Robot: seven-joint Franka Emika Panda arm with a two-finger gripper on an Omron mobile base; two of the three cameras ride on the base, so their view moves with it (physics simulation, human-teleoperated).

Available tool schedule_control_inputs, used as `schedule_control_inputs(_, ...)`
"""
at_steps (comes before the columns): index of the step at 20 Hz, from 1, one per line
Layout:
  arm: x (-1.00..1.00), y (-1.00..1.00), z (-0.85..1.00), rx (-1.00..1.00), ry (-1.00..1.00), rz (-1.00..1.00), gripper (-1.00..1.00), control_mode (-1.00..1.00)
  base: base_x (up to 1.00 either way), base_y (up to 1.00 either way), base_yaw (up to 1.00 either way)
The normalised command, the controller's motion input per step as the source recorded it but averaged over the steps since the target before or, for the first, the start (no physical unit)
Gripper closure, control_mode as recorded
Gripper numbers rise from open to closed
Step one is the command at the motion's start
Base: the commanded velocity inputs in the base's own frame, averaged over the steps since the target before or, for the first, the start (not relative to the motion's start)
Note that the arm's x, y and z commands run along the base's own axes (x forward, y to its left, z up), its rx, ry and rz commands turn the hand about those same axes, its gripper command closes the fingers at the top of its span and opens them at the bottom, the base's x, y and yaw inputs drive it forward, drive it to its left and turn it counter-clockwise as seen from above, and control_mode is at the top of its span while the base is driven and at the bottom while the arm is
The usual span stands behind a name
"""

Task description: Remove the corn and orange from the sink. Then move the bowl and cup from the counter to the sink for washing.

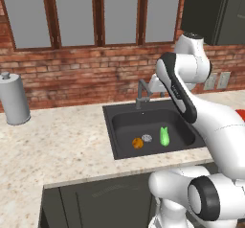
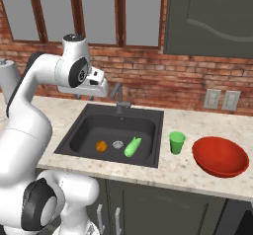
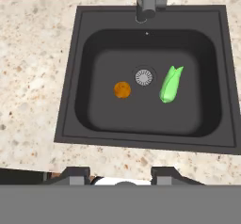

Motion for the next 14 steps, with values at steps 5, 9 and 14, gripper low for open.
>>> schedule_control_inputs(5,-0.03,-0.05,-0.01,0.01,0.00,-0.03,-1.00,-1.00,0.00,0.00,0.00)
schedule_control_inputs(9,-0.13,-0.16,0.00,0.07,0.00,-0.02,-1.00,-1.00,0.00,0.00,0.00)
schedule_control_inputs(14,-0.20,-0.17,0.00,0.04,-0.01,-0.01,-1.00,-1.00,0.00,0.00,0.00)
